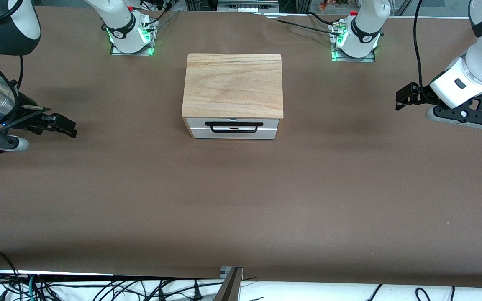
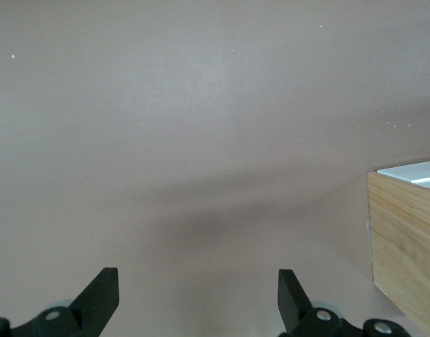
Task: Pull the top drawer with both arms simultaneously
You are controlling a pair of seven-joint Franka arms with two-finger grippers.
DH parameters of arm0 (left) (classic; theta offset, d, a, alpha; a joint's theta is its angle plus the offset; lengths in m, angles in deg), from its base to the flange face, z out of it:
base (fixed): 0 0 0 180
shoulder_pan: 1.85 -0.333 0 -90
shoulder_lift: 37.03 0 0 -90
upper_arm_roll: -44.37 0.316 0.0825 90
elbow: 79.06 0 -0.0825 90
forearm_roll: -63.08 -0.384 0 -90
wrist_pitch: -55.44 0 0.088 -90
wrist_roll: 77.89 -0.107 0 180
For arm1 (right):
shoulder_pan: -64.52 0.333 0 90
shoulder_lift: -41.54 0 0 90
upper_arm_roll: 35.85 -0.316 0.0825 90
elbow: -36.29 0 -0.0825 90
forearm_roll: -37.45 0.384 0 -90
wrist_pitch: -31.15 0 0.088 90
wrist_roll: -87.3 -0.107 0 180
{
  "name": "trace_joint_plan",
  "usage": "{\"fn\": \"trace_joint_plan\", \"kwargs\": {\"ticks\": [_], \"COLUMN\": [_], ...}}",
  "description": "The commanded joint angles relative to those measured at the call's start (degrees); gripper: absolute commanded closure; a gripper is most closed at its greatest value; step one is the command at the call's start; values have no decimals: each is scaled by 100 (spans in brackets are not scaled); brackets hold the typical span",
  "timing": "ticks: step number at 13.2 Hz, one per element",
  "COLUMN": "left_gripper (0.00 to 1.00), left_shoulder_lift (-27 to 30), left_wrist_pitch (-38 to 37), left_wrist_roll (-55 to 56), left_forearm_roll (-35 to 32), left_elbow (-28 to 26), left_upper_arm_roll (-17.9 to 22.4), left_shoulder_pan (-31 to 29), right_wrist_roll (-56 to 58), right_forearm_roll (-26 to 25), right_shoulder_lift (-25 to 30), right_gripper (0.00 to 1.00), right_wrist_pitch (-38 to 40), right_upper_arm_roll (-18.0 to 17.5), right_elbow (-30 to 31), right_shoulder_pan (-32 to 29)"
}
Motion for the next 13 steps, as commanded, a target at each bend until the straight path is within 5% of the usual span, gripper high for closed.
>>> {"fn": "trace_joint_plan", "kwargs": {"ticks": [1,5,7,13], "left_gripper": [0,0,0,0], "left_shoulder_lift": [-84,-400,-575,-1752], "left_wrist_pitch": [-162,-293,-320,13], "left_wrist_roll": [0,-44,-53,-79], "left_forearm_roll": [-188,-119,126,3007], "left_elbow": [194,185,211,229], "left_upper_arm_roll": [-65,-100,-144,-206], "left_shoulder_pan": [-34,54,80,361], "right_wrist_roll": [12,-23,-32,256], "right_forearm_roll": [-54,33,951,3095], "right_shoulder_lift": [-49,-268,-452,-1330], "right_gripper": [0,0,0,0], "right_wrist_pitch": [129,76,32,-222], "right_upper_arm_roll": [-98,-124,-125,-151], "right_elbow": [-159,-151,-151,-133], "right_shoulder_pan": [-90,-55,-81,-38]}}
